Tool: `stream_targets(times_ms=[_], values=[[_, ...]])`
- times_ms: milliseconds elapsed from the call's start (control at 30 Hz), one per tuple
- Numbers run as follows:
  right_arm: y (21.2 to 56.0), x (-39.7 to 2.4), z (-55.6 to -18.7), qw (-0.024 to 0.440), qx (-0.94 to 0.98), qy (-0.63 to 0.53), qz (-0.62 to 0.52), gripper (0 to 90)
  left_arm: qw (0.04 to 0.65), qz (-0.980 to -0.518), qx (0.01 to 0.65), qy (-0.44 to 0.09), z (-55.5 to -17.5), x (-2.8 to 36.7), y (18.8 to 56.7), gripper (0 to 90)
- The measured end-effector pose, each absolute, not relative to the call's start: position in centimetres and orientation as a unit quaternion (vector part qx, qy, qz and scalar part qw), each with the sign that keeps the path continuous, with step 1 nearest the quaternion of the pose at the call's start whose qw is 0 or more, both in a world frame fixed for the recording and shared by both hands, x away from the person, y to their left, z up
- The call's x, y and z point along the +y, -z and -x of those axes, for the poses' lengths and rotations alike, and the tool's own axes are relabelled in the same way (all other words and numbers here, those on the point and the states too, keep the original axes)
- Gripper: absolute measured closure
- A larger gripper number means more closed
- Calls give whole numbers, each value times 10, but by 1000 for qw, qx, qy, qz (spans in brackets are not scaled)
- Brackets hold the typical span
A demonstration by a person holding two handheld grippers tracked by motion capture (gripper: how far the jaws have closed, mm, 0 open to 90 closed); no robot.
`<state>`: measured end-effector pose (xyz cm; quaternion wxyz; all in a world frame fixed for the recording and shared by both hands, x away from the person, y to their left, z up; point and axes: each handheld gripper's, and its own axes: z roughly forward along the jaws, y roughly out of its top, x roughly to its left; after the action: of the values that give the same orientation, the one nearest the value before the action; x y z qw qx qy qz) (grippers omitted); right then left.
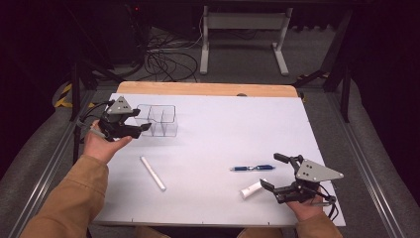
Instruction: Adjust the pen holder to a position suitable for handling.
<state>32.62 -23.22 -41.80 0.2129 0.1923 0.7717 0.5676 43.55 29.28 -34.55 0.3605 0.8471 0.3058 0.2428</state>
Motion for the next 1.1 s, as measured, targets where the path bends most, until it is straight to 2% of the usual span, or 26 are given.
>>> stream_targets(times_ms=[500, 1100], values=[[418, -234, -326, 210, 771, -570, -192, 83, 285, -884, 298, -221, -467, 291, 352, 479], [419, -234, -326, 203, 771, -572, -193, 83, 213, -910, 295, -199, -492, 283, 372, 502]])
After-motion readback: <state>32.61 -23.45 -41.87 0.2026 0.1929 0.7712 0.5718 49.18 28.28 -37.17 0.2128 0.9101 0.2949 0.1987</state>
